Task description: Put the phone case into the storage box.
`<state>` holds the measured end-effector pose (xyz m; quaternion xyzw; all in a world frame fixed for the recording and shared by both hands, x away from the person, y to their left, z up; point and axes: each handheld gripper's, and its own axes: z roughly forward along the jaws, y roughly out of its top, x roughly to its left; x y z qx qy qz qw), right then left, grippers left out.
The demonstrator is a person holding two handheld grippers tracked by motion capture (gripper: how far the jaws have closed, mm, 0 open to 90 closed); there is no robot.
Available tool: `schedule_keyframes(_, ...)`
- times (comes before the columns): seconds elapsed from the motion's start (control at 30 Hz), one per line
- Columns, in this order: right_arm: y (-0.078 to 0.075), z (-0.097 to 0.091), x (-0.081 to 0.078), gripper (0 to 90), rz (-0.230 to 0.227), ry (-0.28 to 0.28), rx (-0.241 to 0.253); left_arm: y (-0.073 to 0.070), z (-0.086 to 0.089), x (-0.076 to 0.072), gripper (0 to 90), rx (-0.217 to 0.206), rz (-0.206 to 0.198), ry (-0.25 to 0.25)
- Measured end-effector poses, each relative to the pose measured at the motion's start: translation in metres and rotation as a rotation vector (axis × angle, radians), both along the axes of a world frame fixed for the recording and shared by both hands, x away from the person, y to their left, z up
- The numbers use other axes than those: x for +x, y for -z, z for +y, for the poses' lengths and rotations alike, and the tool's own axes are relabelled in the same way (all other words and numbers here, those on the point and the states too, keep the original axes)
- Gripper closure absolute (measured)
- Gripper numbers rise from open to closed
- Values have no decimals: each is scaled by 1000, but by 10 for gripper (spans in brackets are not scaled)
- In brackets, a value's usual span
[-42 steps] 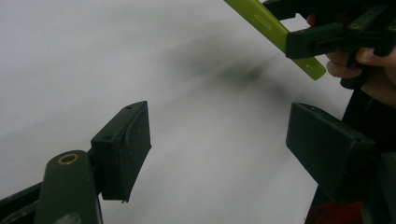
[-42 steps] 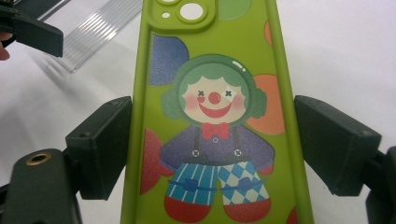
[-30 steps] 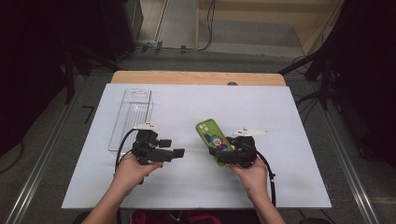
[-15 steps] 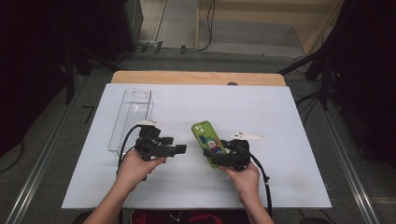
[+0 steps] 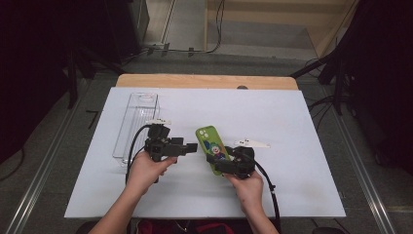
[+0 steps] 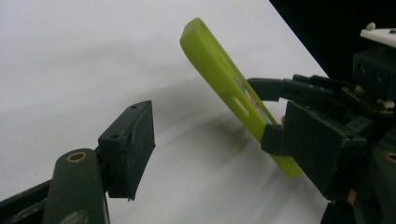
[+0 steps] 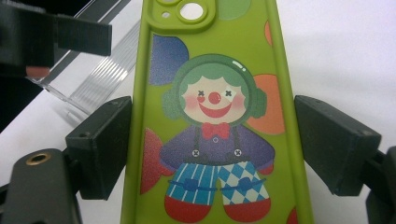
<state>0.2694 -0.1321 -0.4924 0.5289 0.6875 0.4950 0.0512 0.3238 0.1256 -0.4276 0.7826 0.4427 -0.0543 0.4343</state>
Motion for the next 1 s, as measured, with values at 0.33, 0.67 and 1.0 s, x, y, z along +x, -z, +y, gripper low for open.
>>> schedule_keyframes(0.33, 1, 4, -1, 146, 9, 13, 22, -1, -7, 9, 272, 3, 25, -24)
schedule_keyframes(0.67, 3, 11, -4, 145, -13, 22, 28, -4, -15, 14, 307, 15, 59, -81)
schedule_keyframes(1.0, 4, 15, -4, 145, -26, 34, 40, -3, -16, 23, 343, 11, 102, -126)
